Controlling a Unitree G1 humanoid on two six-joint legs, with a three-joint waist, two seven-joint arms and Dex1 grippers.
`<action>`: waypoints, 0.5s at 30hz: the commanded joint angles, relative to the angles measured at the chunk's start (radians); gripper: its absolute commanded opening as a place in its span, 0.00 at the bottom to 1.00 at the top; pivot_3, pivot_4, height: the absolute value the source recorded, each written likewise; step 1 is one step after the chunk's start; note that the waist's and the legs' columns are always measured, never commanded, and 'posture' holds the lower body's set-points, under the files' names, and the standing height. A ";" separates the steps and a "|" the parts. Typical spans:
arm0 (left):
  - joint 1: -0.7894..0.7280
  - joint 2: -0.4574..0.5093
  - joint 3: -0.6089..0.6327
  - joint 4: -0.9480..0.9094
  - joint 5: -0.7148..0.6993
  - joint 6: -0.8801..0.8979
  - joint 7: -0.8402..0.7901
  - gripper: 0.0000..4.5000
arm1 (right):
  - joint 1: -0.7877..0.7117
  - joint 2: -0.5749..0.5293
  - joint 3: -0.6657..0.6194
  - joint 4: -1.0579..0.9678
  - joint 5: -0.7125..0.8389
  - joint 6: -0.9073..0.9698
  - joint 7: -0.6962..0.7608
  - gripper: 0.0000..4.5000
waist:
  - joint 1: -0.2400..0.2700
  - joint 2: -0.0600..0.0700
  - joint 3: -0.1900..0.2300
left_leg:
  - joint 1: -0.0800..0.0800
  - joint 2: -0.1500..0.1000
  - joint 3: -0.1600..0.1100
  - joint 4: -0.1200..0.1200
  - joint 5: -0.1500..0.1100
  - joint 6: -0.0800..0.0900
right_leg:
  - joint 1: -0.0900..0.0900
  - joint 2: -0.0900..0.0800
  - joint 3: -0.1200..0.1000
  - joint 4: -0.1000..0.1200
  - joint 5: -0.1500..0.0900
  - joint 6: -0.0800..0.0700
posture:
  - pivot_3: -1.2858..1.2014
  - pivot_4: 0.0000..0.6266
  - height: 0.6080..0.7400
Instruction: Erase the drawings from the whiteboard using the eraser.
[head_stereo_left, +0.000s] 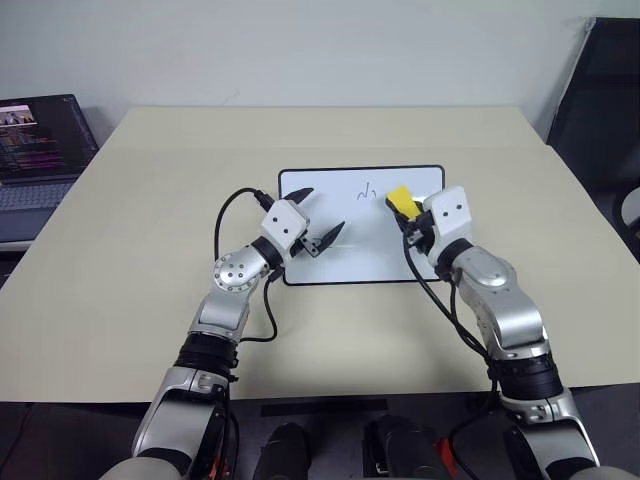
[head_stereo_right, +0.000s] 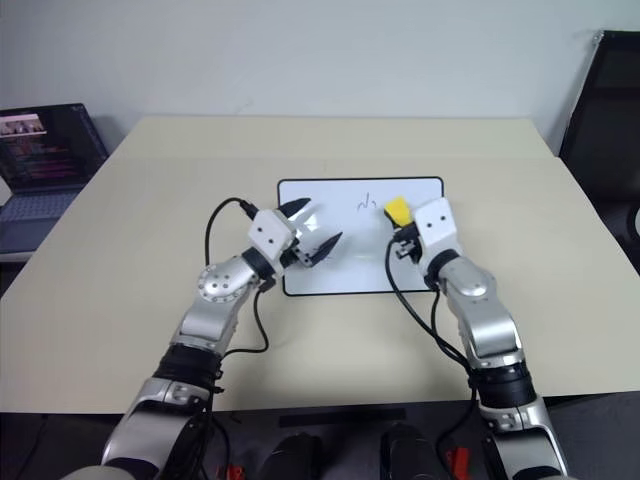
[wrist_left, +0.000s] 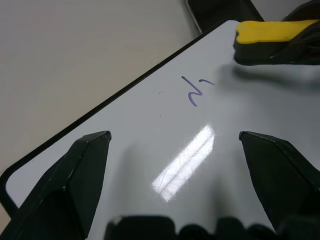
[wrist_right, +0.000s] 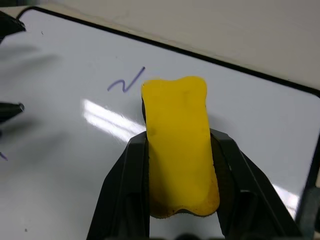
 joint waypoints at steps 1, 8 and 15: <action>-0.018 0.002 0.013 -0.013 -0.018 -0.008 -0.008 1.00 | -0.057 0.021 0.015 0.036 -0.014 -0.062 0.000 0.27 | 0.000 0.000 0.000 | 0.000 0.000 0.000 0.000 0.000 0.000 | 0.000 0.000 0.000 0.000 0.000 0.000 | 0.52 0.24 1.00; -0.022 0.002 0.012 -0.019 -0.021 -0.004 -0.015 1.00 | -0.142 0.057 0.060 0.163 -0.050 -0.098 0.000 0.27 | 0.001 0.000 0.000 | -0.001 0.000 0.000 0.000 0.000 0.000 | 0.000 -0.001 0.000 0.000 0.000 0.000 | 0.52 0.24 1.00; -0.011 0.002 0.013 -0.041 -0.020 0.002 -0.010 1.00 | -0.178 0.074 0.076 0.231 -0.096 -0.063 -0.029 0.27 | 0.001 0.000 0.000 | -0.001 0.001 0.000 0.000 0.000 0.000 | 0.000 -0.001 0.000 0.000 0.001 -0.002 | 0.52 0.24 1.00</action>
